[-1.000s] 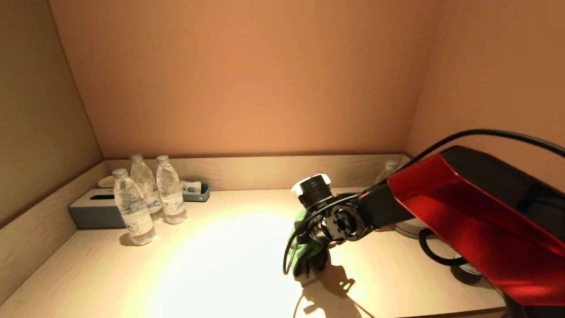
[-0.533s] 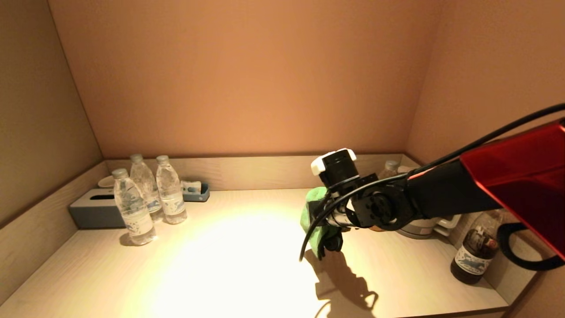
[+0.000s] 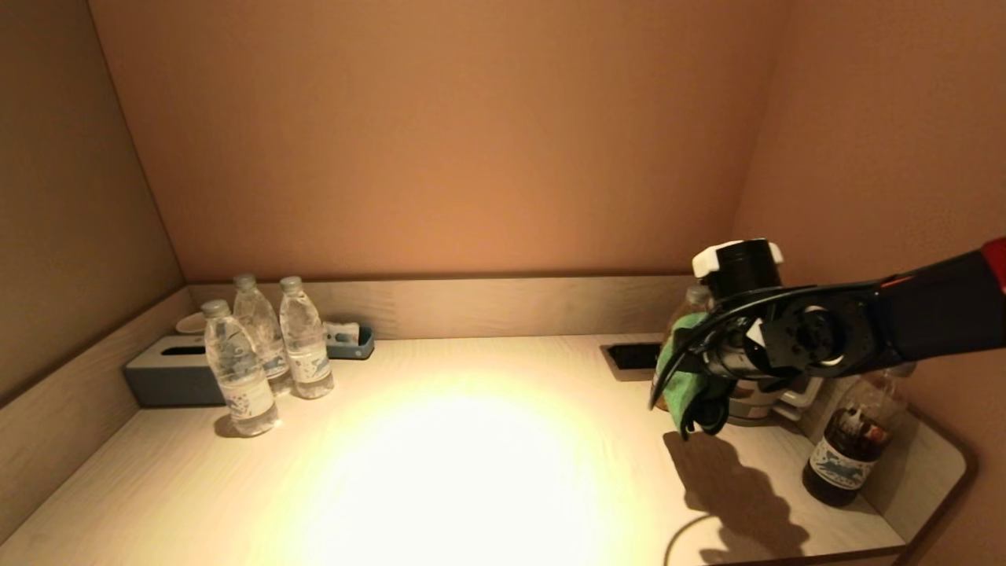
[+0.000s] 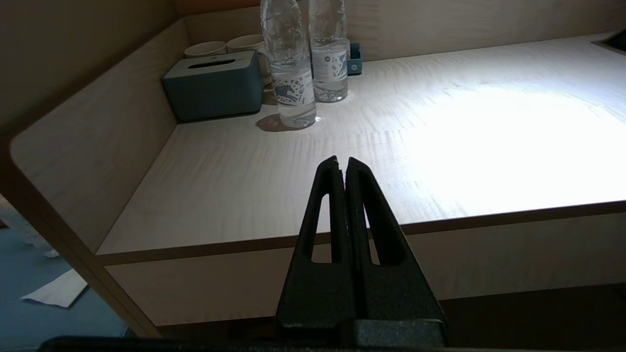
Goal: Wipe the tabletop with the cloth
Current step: Place the tablecloth
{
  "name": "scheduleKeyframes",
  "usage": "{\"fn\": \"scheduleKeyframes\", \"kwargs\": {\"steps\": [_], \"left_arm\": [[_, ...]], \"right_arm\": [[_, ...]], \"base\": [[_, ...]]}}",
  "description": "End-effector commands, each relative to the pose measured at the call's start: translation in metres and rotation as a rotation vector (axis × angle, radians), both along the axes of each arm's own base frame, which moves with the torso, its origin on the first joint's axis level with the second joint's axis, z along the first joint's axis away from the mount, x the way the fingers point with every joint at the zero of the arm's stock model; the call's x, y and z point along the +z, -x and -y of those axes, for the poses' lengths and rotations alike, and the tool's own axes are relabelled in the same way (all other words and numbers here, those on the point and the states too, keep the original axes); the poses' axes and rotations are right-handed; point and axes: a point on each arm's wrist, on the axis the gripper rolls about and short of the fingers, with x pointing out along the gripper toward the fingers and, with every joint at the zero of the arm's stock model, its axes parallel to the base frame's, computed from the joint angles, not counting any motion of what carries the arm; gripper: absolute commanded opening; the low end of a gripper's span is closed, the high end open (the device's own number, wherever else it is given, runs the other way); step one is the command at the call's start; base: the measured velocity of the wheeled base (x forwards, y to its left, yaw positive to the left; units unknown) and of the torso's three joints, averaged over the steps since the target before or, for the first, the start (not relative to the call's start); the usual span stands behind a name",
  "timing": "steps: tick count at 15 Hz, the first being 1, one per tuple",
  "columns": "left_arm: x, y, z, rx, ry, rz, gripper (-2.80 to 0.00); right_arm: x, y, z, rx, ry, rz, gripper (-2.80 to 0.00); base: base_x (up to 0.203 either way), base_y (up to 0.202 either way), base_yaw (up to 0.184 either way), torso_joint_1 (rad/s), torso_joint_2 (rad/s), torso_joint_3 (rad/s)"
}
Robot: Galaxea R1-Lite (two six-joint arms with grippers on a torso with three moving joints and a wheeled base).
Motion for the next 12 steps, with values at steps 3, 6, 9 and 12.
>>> {"fn": "scheduleKeyframes", "kwargs": {"steps": [3,6,9,12], "left_arm": [[0.0,0.0,0.0,0.001,-0.001,0.001,-2.8],[0.0,0.0,0.0,0.001,0.0,0.001,-2.8],[0.0,0.0,0.0,0.001,-0.001,0.001,-2.8],[0.0,0.0,0.0,-0.001,-0.001,0.001,-2.8]], "right_arm": [[-0.021,-0.012,0.028,-0.089,0.006,-0.058,-2.8],[-0.039,-0.02,0.037,-0.122,0.011,-0.1,-2.8],[-0.054,-0.029,0.042,-0.152,0.028,-0.091,-2.8],[-0.063,-0.031,0.043,-0.181,0.061,-0.108,-2.8]], "base": [[0.0,0.0,0.0,0.0,0.0,0.0],[0.0,0.0,0.0,0.0,0.0,0.0],[0.0,0.0,0.0,0.0,0.0,0.0],[0.0,0.0,0.0,0.0,0.0,0.0]]}}
